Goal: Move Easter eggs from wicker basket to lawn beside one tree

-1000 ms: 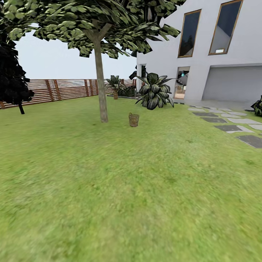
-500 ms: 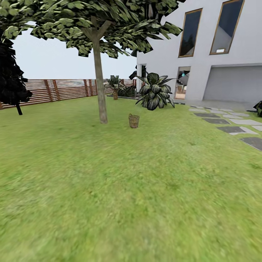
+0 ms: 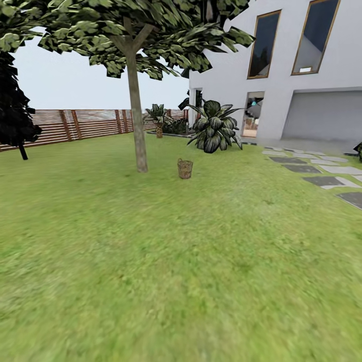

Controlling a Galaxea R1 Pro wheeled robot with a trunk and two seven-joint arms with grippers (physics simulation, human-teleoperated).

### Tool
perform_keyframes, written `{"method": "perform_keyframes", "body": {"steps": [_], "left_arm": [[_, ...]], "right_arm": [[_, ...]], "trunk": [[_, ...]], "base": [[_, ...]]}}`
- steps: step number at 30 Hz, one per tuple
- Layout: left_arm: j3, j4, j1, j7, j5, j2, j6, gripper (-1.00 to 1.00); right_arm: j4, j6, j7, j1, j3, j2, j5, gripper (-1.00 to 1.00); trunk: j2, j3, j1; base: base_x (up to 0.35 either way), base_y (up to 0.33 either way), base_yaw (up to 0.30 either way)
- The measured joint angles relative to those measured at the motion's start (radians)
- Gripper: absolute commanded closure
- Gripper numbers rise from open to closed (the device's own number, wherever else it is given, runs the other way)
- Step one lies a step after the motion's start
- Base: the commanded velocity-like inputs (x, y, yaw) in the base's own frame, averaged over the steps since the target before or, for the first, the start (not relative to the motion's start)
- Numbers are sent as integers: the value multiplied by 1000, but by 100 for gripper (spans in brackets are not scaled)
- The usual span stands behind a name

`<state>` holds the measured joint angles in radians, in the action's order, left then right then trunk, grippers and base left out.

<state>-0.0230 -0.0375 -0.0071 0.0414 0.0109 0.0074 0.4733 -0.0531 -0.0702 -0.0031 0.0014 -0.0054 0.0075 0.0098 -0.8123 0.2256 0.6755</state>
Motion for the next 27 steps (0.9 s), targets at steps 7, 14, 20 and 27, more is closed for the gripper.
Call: {"method": "perform_keyframes", "body": {"steps": [7,14,20,27], "left_arm": [[0,0,0,0,0,0,0,-100],[0,0,0,0,0,0,0,-100],[0,0,0,0,-1,1,0,-100],[0,0,0,0,-1,1,1,-100]], "right_arm": [[0,0,0,0,0,0,0,-100],[0,0,-1,0,0,0,0,-100],[0,0,0,0,0,0,0,-100],[0,0,0,0,0,0,0,-100]], "trunk": [[0,0,0],[0,0,0],[0,0,0],[0,0,0]], "base": [[318,0,0],[318,0,0],[318,0,0],[318,0,0]]}}
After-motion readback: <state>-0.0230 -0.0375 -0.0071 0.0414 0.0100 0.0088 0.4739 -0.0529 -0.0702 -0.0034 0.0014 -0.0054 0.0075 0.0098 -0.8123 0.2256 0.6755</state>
